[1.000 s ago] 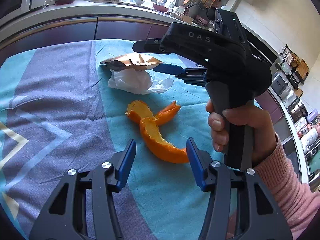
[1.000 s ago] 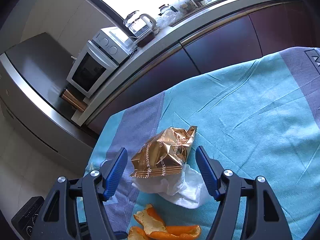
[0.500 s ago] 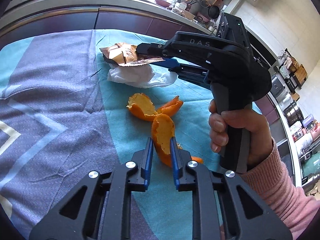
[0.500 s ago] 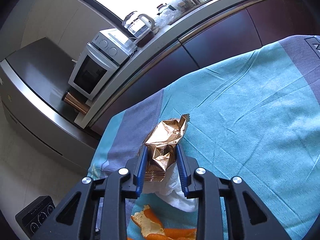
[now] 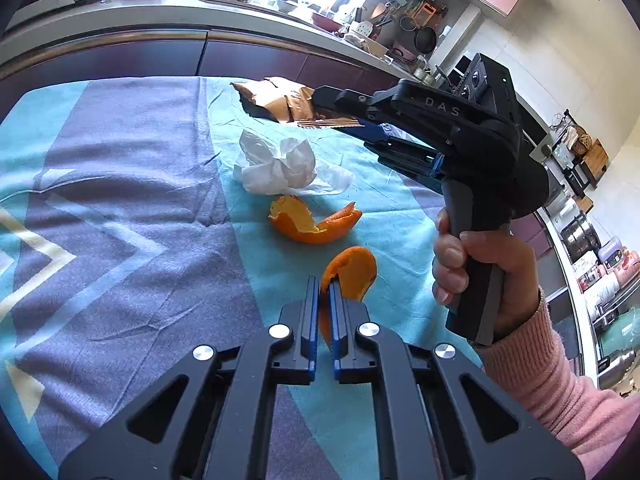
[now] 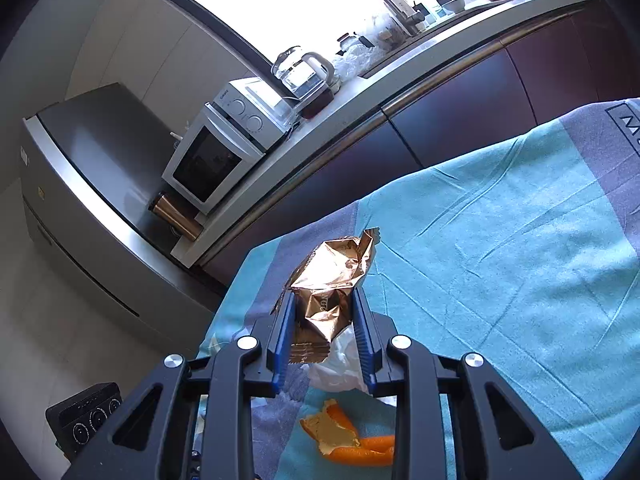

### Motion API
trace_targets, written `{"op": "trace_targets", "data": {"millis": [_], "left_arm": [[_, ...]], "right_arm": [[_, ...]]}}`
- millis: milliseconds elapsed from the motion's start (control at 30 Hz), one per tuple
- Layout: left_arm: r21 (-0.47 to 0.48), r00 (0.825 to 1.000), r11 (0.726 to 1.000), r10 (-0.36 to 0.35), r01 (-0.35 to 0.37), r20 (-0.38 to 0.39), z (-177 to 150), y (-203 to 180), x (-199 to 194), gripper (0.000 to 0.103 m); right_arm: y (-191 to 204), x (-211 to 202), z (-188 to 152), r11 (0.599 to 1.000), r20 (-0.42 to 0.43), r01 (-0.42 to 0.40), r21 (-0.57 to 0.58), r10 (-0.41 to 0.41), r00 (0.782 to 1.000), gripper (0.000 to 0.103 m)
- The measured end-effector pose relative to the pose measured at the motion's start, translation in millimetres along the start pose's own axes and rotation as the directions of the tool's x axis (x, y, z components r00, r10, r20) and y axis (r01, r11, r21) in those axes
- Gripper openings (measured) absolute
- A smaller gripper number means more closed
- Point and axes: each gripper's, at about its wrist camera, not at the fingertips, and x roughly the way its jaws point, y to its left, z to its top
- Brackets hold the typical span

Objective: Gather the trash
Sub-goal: 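Grasp the orange peel with the left tool while the right tool grasps the gold wrapper, then carry orange peel and gold wrapper to the teal bin and open both tools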

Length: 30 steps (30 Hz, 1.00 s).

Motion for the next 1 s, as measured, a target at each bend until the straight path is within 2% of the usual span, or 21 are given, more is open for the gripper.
{"op": "trace_targets", "data": {"millis": [233, 533, 767, 1000], "left_arm": [[-0.024, 0.999, 1.0, 0.016, -0.015, 0.047, -5, 14, -30, 0.005], [-0.052, 0.992, 0.997, 0.07, -0.065, 0.108, -16, 31, -70, 0.005], [-0.05, 0.979, 0.99, 0.135, -0.129, 0.154, -27, 41, -108, 0.005], [-0.089, 0.963, 0.98, 0.19, -0.176, 0.19, -42, 57, -146, 0.005]], "right_arm": [[18, -13, -6, 0.999, 0.013, -0.045, -0.022, 0.046, 0.999, 0.027], [54, -18, -31, 0.991, -0.012, -0.115, -0.074, 0.115, 0.993, 0.027], [76, -13, -55, 0.983, -0.048, -0.164, -0.088, 0.16, 0.986, 0.027], [99, -1, -77, 0.972, -0.103, -0.206, -0.112, 0.195, 0.975, 0.027]]}}
